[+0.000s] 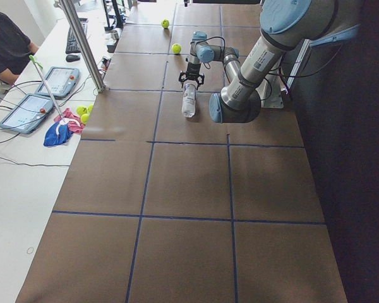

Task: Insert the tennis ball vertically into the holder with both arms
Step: 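Close the left gripper on the clear can's body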

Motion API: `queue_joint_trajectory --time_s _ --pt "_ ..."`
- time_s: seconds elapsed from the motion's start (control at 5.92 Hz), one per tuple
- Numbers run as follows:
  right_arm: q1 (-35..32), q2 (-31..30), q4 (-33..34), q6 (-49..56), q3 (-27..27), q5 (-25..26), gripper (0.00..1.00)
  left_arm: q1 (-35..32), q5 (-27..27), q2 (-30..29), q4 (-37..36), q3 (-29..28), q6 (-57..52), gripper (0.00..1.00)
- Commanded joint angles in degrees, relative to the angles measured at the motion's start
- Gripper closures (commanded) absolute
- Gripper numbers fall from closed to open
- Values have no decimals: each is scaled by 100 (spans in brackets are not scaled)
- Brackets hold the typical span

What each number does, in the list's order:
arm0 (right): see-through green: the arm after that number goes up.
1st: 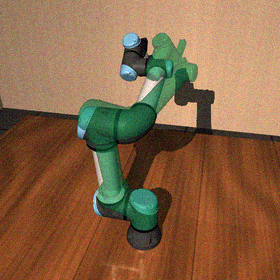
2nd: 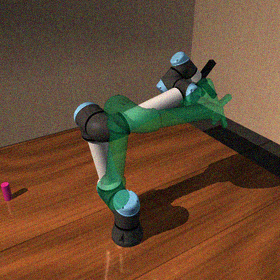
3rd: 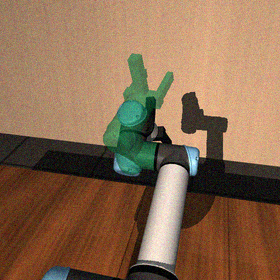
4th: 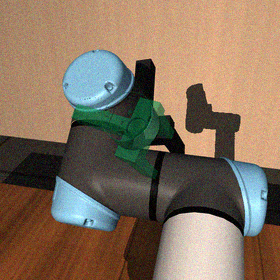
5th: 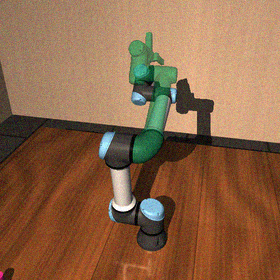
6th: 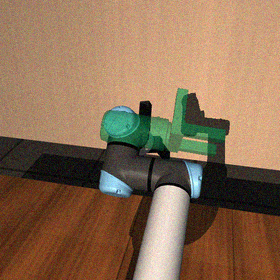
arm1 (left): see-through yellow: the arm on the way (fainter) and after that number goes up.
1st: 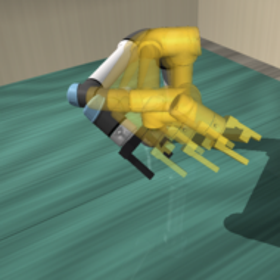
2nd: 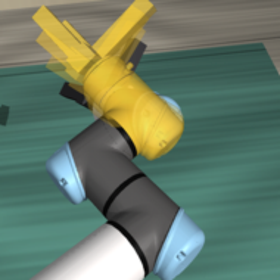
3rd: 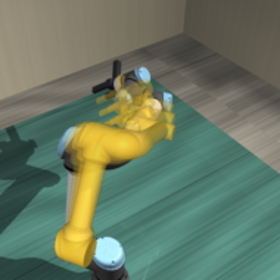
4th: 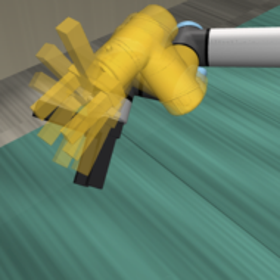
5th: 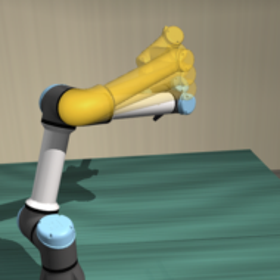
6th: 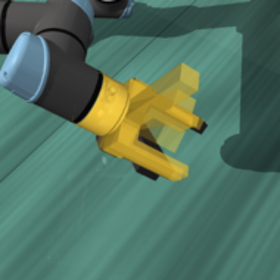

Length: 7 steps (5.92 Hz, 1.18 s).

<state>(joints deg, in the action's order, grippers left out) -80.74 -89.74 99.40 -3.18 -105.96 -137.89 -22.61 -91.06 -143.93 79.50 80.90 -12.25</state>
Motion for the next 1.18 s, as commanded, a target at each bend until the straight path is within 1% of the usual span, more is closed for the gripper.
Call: queue_joint_trajectory --time_s 0.0,0.17,0.34,0.51,0.68,1.01 --pt "15 0 9 -15 -21 -1 0 20 27 14 4 -30 3 7" --pt "15 0 9 -16 -21 -1 0 38 87 23 4 -47 3 15" --pt "15 0 9 -24 -21 -1 0 81 210 32 13 -56 3 20" --pt "32 0 9 -33 -21 -1 0 82 229 23 135 -65 3 24" --pt "41 0 9 -33 -21 -1 0 56 237 23 484 -48 38 24" --pt "67 0 9 -42 -30 -9 0 -216 229 14 1606 197 623 24"
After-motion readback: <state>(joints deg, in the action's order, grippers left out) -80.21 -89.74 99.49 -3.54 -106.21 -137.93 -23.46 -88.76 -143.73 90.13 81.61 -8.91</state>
